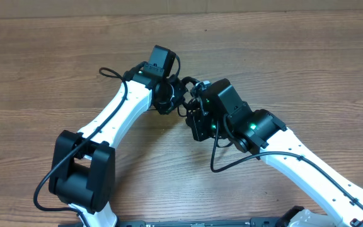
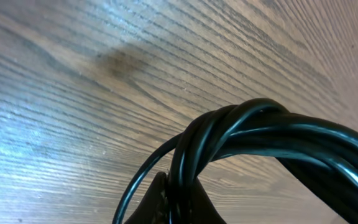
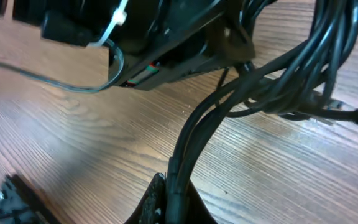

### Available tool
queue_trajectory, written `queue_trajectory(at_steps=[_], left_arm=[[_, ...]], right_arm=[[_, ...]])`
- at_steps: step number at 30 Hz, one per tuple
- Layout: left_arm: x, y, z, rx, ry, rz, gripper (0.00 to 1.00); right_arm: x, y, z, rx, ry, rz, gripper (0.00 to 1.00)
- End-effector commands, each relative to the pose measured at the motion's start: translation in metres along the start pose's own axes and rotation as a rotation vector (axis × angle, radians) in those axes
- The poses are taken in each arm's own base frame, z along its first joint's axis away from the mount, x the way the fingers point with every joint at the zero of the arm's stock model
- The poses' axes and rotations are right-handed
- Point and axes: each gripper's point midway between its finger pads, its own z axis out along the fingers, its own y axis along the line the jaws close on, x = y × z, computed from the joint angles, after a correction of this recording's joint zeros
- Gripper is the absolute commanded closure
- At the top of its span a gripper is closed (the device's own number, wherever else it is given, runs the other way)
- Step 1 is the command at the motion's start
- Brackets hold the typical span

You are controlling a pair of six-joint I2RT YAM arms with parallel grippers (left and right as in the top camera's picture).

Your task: Untangle cables

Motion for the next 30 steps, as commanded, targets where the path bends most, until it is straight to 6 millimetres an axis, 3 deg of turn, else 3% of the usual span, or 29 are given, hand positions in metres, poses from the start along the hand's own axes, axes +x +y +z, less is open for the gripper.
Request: queue_trajectory(at_steps=[1,10,17,24,30], left_arm=[[-0.006,-0.012,-0.013,0.032,-0.04,0.164,0.96],[0.021,-0.027,-0.015,0.135,0.104,0.21,0.96],[0.025,-0.031,-0.017,0.175,0.112,0.437,0.96],[0.039,-0.054,-0.014,0.256,0.059,0.848,0.96],[0.055,-0.066,-0.011,0.283,0.058,0.907,0.96]], right_arm=[[-0.023,-0.001,-0.017,0.046,-0.102,0.094,0.96],[-0.025,-0.039,0.001,0.23,-0.133,0.251,0.96],[-0.036,-0.077,-0.003,0.264,-0.167,0.449,0.96],[-0.054,-0.053,-0.008,-0.059,-0.113,0.474,0.96],[-0.05,-0.063,-0.007,-0.005,-0.111,0.491,0.96]])
